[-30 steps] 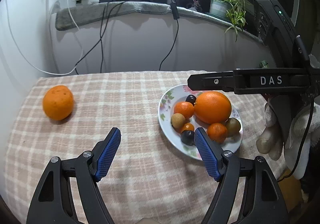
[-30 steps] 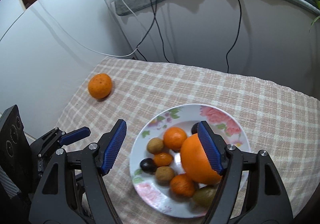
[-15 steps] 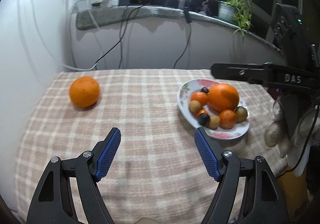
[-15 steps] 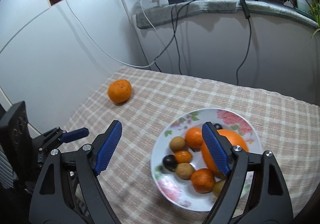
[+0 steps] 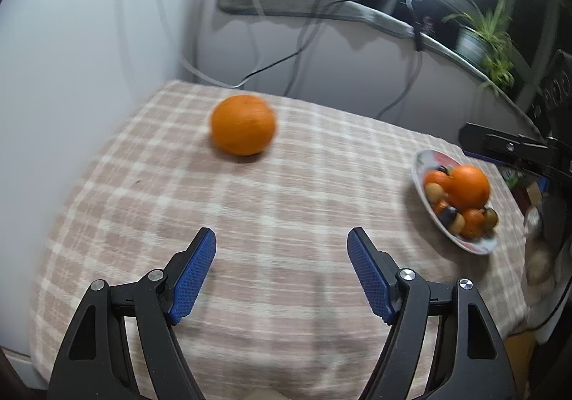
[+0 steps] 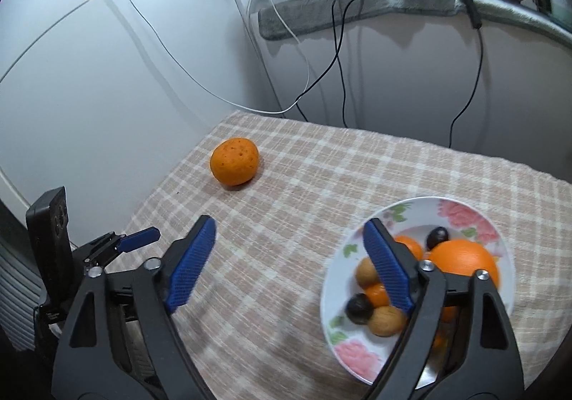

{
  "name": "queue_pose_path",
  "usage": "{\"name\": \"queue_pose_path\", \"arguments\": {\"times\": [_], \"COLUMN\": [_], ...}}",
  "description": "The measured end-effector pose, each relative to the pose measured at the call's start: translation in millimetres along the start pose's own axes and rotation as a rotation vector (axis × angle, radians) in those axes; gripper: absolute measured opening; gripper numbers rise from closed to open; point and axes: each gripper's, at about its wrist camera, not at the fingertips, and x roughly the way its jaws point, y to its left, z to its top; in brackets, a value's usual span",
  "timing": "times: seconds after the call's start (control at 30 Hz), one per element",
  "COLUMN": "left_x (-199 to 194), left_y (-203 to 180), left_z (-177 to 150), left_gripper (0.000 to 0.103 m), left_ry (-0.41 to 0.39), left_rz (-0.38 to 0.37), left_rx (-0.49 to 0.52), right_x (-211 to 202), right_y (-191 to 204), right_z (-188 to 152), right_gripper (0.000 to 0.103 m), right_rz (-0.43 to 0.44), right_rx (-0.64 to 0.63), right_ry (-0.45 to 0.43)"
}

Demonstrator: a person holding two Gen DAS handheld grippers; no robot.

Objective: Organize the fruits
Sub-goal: 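Move both open grippers toward the large orange on the cloth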

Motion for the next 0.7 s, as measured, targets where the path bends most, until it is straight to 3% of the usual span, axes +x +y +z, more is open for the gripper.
{"name": "queue_pose_path", "arguments": {"times": [0.3, 0.7], "left_x": [21, 52], "left_y": [38, 54], "left_z": [10, 47], "left_gripper": [0.076, 0.076], "left_ry": [0.004, -0.022], "left_rz": [-0.004, -0.061], "left_rx": [-0.055, -0.039], "right_x": [47, 103], "right_y": [20, 28], "right_z": [8, 30], "right_gripper": [0.091, 0.091], "right_rz": [0.017, 0.023], "right_rx": [0.021, 0.058], "right_ry": [0.042, 0.089]}}
